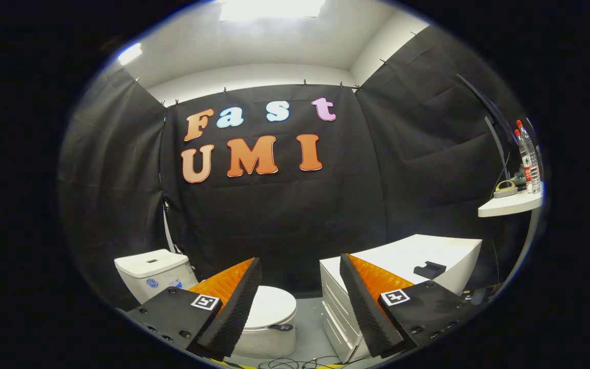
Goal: Open the toilet lid.
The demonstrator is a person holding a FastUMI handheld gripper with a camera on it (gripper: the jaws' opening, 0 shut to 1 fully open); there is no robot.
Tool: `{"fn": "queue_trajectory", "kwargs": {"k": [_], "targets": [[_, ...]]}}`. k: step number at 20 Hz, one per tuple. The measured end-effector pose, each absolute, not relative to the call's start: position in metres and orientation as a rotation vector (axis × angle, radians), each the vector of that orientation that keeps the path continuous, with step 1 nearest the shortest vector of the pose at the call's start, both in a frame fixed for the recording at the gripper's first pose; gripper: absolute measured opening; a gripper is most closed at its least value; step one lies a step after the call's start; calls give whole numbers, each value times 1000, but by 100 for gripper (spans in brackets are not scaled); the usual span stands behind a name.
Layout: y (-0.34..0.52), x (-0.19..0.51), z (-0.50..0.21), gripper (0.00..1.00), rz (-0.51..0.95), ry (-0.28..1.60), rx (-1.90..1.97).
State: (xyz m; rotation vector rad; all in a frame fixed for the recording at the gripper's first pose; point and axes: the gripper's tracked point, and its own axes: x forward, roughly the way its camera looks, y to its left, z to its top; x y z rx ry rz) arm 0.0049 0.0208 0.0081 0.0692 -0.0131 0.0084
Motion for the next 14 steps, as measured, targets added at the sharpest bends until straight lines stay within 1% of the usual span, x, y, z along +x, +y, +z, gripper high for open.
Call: {"fn": "queue_trajectory", "kwargs": {"k": [5, 8, 10, 14], "targets": [[46, 63, 28, 98, 21, -62, 55], [67, 100, 29, 98, 38, -72, 117], [73, 119, 6, 98, 37, -51, 116], [80, 141, -76, 98, 36, 43, 174]]}}
